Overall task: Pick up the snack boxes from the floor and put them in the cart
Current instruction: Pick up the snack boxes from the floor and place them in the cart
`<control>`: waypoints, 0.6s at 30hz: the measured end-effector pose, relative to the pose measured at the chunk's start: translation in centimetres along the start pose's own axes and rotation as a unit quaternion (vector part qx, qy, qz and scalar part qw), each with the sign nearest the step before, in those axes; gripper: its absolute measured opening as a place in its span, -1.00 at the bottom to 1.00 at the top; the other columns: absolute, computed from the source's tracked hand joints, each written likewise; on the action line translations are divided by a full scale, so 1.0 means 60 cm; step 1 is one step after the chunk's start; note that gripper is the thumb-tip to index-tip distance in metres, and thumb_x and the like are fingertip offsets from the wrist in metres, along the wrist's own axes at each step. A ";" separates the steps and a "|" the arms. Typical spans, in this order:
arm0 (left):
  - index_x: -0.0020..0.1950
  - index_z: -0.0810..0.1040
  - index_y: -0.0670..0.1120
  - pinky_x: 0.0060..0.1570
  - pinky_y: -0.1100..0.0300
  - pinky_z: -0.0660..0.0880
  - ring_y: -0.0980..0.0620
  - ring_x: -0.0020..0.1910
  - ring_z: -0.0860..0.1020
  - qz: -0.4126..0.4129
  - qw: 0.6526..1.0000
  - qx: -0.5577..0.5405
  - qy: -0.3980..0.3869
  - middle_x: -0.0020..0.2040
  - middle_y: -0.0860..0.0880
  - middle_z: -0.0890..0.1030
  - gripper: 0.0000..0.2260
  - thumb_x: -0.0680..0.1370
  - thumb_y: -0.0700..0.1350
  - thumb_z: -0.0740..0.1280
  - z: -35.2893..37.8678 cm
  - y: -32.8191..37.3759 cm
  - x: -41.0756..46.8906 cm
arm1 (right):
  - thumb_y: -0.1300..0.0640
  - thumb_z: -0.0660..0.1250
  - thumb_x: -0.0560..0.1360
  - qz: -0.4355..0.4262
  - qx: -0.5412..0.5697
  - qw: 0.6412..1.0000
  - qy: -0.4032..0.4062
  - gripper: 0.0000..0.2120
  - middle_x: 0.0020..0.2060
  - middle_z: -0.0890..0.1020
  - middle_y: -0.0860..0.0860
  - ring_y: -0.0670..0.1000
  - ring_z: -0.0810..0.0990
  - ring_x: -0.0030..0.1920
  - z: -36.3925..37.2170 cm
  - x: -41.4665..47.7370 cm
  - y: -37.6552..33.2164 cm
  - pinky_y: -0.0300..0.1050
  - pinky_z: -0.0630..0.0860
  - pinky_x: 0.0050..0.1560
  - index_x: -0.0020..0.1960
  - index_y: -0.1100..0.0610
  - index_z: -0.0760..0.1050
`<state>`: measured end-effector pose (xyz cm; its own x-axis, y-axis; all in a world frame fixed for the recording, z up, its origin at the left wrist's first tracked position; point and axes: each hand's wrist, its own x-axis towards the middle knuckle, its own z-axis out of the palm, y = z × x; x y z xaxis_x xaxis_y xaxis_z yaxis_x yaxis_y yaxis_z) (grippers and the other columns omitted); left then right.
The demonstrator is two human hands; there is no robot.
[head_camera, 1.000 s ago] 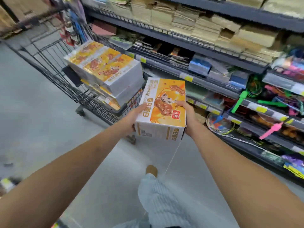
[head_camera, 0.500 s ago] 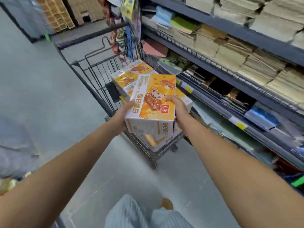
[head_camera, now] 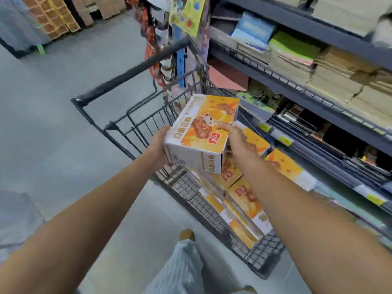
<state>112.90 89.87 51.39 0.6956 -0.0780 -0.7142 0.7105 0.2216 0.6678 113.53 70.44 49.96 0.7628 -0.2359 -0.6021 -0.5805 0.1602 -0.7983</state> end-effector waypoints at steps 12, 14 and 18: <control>-0.15 0.43 -0.10 0.12 0.08 0.47 0.02 -0.18 0.46 -0.080 0.995 0.054 -0.015 -0.19 -0.04 0.45 -0.83 0.61 -0.07 0.25 0.031 0.073 0.103 | -0.16 0.49 0.30 0.039 0.038 0.998 0.015 -0.13 0.44 0.26 0.08 0.11 0.43 0.29 0.097 0.129 -0.038 0.09 0.57 -0.02 0.44 0.02 0.12; -0.05 0.45 -0.12 0.07 0.15 0.50 0.05 -0.27 0.43 -0.081 0.994 0.079 -0.003 -0.24 -0.03 0.44 -0.92 0.60 -0.12 0.27 0.028 0.070 0.113 | 0.00 0.43 0.45 0.049 0.036 0.998 0.004 -0.48 0.11 0.43 0.05 0.09 0.49 0.00 0.094 0.135 -0.033 -0.02 0.52 -0.20 0.25 0.03 0.21; 0.32 0.32 -0.14 0.10 0.12 0.50 -0.02 0.06 0.49 -0.048 0.992 0.099 0.066 0.04 0.01 0.45 -0.65 0.57 -0.12 0.31 0.039 0.064 0.100 | 0.14 0.36 0.53 0.061 0.033 0.997 -0.019 -0.76 -0.16 0.46 0.08 0.13 0.50 -0.18 0.068 0.119 -0.019 0.03 0.47 -0.16 0.11 0.05 0.33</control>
<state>120.05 88.01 50.12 0.6133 0.0417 -0.7887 0.7886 0.0237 0.6145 120.78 72.47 46.49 0.6993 -0.1741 -0.6933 -0.6499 0.2488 -0.7181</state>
